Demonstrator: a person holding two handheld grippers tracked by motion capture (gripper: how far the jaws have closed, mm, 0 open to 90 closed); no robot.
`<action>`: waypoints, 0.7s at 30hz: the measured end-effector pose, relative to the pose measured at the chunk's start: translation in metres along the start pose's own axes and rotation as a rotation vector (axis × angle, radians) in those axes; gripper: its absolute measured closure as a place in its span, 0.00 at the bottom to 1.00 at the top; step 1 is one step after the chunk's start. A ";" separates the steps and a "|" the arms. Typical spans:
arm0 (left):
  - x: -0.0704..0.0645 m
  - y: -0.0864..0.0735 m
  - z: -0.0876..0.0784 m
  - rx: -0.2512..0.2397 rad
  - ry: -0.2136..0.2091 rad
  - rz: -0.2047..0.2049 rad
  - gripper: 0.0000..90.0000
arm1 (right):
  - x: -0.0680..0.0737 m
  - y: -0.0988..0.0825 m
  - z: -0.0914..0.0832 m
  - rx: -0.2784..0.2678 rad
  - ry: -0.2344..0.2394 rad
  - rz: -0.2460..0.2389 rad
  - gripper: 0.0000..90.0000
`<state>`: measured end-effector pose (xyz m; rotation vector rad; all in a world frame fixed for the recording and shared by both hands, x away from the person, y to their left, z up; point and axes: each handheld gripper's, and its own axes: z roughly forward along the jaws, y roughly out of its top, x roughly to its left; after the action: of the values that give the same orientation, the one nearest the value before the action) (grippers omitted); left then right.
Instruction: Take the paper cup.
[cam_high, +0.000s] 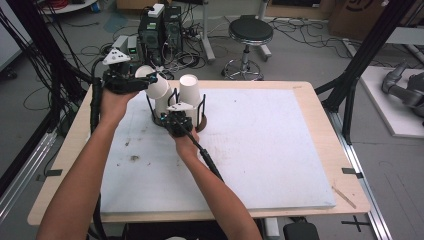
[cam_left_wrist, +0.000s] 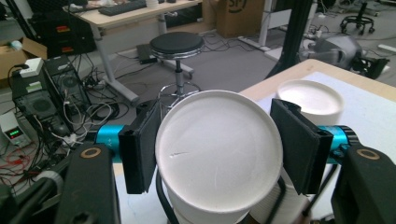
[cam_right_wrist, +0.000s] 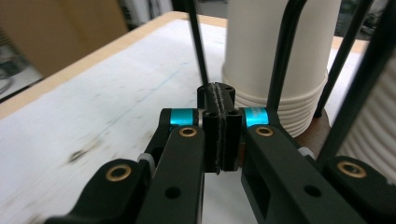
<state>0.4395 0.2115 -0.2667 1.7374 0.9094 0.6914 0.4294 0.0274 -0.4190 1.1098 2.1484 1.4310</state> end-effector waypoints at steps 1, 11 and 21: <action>-0.002 0.000 -0.005 0.010 -0.005 0.001 0.40 | -0.001 0.001 -0.005 -0.005 0.017 -0.009 0.99; -0.013 -0.018 -0.037 0.049 -0.071 0.006 0.40 | -0.026 0.001 -0.064 -0.026 0.171 -0.152 0.71; -0.040 -0.037 -0.039 0.082 -0.178 0.021 0.40 | -0.078 -0.012 -0.119 -0.026 0.205 -0.188 0.42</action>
<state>0.3776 0.2057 -0.2904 1.8514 0.8070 0.5097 0.3979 -0.1083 -0.3887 0.7568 2.2941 1.5370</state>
